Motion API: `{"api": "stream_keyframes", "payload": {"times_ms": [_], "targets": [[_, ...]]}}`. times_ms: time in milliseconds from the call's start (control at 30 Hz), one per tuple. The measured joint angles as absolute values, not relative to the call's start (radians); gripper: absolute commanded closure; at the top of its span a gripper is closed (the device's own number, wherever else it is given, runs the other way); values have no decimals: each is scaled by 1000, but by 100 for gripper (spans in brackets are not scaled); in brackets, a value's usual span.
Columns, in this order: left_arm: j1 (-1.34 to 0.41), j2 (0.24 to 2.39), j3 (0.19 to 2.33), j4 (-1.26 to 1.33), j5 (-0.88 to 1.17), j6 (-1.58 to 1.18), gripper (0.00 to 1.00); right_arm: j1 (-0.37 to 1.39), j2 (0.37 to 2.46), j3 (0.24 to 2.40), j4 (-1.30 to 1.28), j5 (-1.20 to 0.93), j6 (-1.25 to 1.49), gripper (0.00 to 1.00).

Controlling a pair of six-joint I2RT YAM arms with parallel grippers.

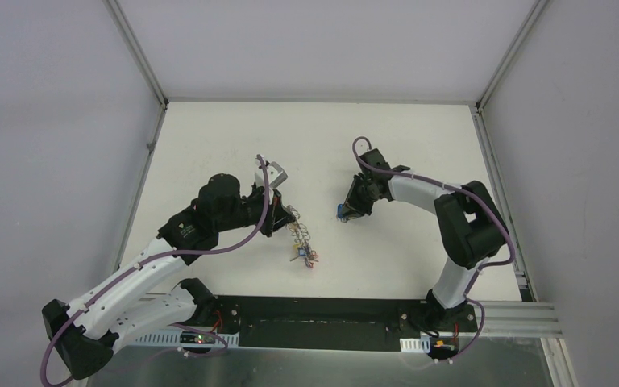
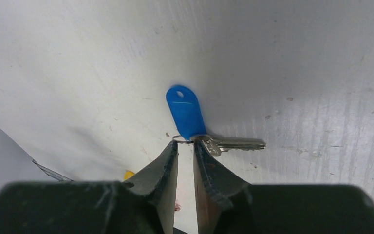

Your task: Put the keys on the keyring

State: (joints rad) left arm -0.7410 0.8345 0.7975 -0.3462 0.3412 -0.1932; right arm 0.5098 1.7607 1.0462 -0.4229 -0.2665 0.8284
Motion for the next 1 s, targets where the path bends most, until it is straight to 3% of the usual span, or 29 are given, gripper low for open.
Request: {"api": "stream_keyframes", "payload": {"times_ms": [433, 833, 1000], "targets": [[-741, 817, 797, -360, 339, -197, 100, 507, 1781, 1056, -451, -263, 799, 90], [-741, 780, 787, -384, 331, -202, 100, 507, 1763, 1096, -513, -274, 611, 67], [-741, 772, 786, -385, 319, -209, 100, 507, 1761, 1131, -523, -309, 495, 64]]}}
